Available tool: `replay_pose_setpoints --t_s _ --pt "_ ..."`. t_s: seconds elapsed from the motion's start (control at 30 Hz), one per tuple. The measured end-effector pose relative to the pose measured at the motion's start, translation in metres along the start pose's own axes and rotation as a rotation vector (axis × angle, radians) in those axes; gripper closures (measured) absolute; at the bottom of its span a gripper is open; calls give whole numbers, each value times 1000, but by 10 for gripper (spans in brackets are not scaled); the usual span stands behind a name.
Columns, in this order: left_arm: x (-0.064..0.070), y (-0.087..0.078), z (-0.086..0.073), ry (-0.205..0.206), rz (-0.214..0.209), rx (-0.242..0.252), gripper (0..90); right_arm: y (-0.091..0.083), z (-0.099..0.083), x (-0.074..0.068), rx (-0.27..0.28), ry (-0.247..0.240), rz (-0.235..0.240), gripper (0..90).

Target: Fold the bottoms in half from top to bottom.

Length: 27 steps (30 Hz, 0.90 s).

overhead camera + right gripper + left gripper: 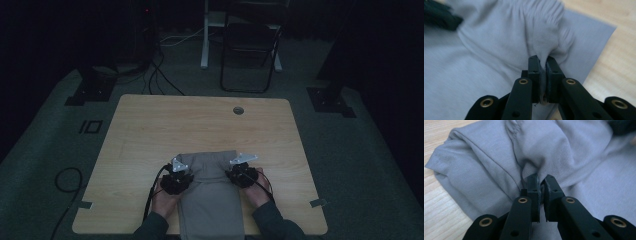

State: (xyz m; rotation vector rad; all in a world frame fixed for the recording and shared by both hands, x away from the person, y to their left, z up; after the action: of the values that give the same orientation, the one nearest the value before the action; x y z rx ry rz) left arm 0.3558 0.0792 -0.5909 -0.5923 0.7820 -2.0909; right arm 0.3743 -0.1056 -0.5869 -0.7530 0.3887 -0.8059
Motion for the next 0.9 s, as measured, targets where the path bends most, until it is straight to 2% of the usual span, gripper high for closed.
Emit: replay_pose_setpoints --t_s 0.07,0.17,0.3,0.6,0.73,0.9 --pt "-2 3 3 23 13 2 846 5 -1 1 13 24 9 833" --pt "-8 9 10 23 16 5 844 9 4 6 19 23 -7 822" --pt "-19 20 23 26 31 7 843 18 13 15 31 52 -25 817" --pt "-50 55 67 35 101 -19 839 46 46 51 38 105 -95 807" --pt "-64 69 86 12 141 -35 834 60 62 69 41 114 -118 798" --pt "-75 82 103 -2 195 -60 827 72 78 87 17 138 -151 779"
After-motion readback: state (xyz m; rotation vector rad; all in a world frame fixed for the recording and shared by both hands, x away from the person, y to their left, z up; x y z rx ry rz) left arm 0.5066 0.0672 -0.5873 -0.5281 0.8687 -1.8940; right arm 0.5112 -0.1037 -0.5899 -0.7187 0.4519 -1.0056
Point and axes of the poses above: each handheld gripper's, and its own axes: y roughly forward along the jaws, z roughly out of its top, x roughly to its right, the point moved 8 cm from there along y, roughly forward along the jaws, and after that the axes turned 2 degrees about x, right-handed, at the moved point
